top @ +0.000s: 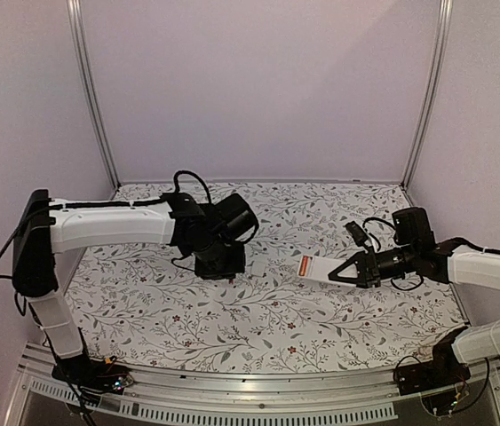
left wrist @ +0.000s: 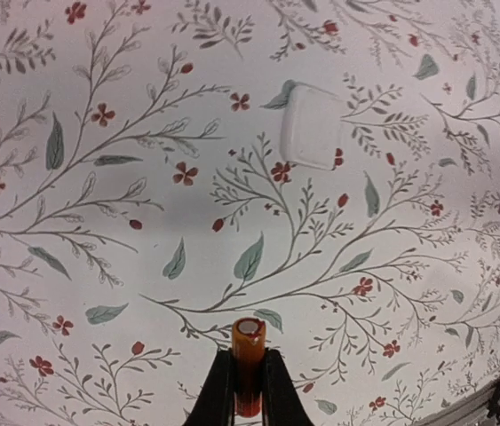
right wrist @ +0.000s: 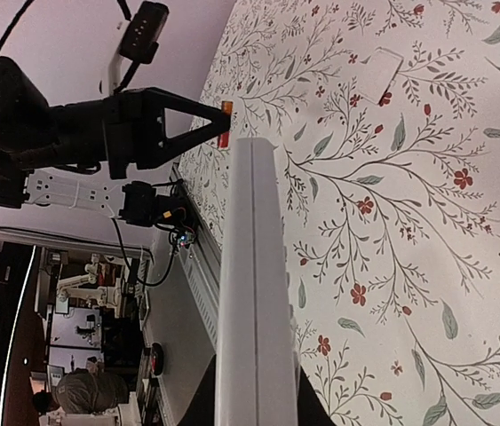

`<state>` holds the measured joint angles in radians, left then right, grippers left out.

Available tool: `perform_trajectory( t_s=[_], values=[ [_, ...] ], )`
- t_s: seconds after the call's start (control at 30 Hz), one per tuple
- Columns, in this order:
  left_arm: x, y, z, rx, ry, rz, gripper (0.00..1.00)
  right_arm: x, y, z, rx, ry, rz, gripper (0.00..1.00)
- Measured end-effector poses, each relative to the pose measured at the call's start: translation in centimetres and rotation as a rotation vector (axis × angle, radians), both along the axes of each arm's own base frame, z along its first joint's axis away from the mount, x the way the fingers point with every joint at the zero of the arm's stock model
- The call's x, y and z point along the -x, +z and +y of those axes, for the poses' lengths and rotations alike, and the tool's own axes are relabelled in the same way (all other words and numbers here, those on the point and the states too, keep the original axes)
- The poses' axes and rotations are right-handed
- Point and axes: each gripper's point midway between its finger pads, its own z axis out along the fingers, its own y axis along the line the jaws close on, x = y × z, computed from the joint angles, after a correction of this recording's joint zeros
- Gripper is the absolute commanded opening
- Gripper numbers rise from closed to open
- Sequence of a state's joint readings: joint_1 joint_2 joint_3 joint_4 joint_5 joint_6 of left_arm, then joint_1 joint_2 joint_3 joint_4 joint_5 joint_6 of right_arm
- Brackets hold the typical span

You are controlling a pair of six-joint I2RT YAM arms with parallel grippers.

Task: Load the batteries into the remote control
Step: Pick up the battery from the center of the board, then place the battery in the battery compartment.

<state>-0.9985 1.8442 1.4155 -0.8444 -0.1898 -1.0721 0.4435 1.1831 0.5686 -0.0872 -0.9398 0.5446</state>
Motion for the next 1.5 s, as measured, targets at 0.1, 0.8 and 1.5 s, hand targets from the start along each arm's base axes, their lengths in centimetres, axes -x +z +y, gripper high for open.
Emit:
perform_trajectory(
  t_s=[0.1, 0.8, 1.5],
  values=[
    [-0.4, 4.9, -1.4, 0.119, -0.157, -0.098, 0.00, 0.0, 0.2, 0.6, -0.019, 0.014, -0.002, 0.00],
    [3.2, 10.2, -8.2, 0.377, -0.557, 0.015, 0.00, 0.1, 0.4, 5.8, -0.141, 0.098, 0.045, 0.00],
    [2.9, 7.3, -9.0, 0.273, -0.554, 0.100, 0.02, -0.1, 0.0, 7.0, -0.218, 0.088, 0.101, 0.00]
  ],
)
